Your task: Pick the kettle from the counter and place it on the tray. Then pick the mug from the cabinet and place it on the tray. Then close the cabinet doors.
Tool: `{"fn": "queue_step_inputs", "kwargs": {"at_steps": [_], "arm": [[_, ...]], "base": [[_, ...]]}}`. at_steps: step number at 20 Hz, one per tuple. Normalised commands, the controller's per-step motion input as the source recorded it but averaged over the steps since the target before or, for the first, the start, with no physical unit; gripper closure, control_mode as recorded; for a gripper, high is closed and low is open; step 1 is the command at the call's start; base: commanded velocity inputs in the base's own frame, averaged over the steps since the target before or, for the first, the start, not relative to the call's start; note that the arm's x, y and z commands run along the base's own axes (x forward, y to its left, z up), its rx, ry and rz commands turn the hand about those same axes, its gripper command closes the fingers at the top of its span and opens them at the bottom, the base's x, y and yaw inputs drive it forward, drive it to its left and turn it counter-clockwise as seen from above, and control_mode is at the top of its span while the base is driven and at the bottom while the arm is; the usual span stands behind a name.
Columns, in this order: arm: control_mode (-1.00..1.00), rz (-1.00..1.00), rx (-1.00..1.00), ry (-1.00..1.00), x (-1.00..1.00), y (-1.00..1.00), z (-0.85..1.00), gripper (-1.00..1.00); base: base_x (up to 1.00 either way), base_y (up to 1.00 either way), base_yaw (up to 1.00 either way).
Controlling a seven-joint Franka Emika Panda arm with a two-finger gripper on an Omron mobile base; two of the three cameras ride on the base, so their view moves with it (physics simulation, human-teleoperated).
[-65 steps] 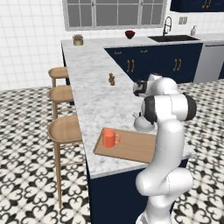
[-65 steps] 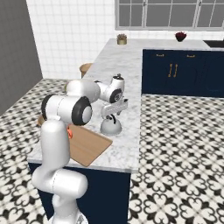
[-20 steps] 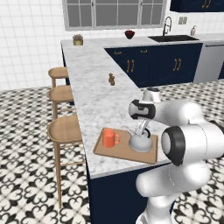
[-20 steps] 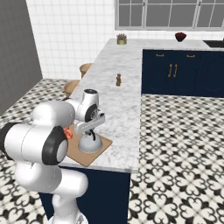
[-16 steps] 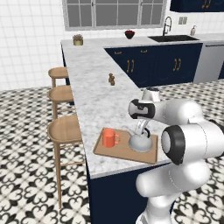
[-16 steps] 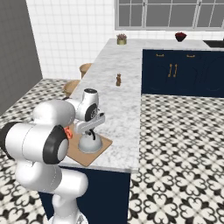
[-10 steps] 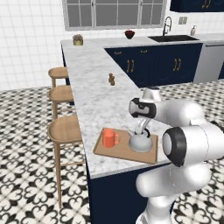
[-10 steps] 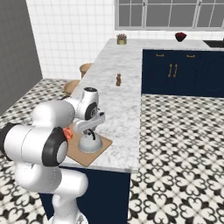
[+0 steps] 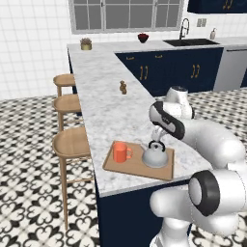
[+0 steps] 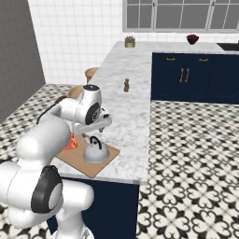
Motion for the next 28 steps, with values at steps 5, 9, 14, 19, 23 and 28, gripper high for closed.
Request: {"fn": "queue_step_inputs", "kwargs": {"at_steps": [5, 9, 14, 19, 23, 28], "arm": [[-1.0, -0.56, 0.07, -0.17, -0.76, 0.05, 0.2, -1.0], [-1.0, -0.36, 0.03, -0.07, -0.45, 0.03, 0.1, -1.0], [-1.0, -0.01, 0.0, -0.02, -0.03, 0.01, 0.0, -1.0], [1.0, 0.0, 0.02, -0.02, -0.07, 0.0, 0.0, -1.0], [1.0, 0.0, 0.0, 0.0, 0.0, 0.0, 0.0, -1.0], [1.0, 0.0, 0.0, 0.0, 0.0, 0.0, 0.0, -1.0]], "base": [[0.0, 0.0, 0.0], [0.0, 0.0, 0.0], [0.0, 0.0, 0.0], [-0.13, -0.01, -0.05], [-0.33, -0.03, -0.8], [0.0, 0.11, -1.0]]}}
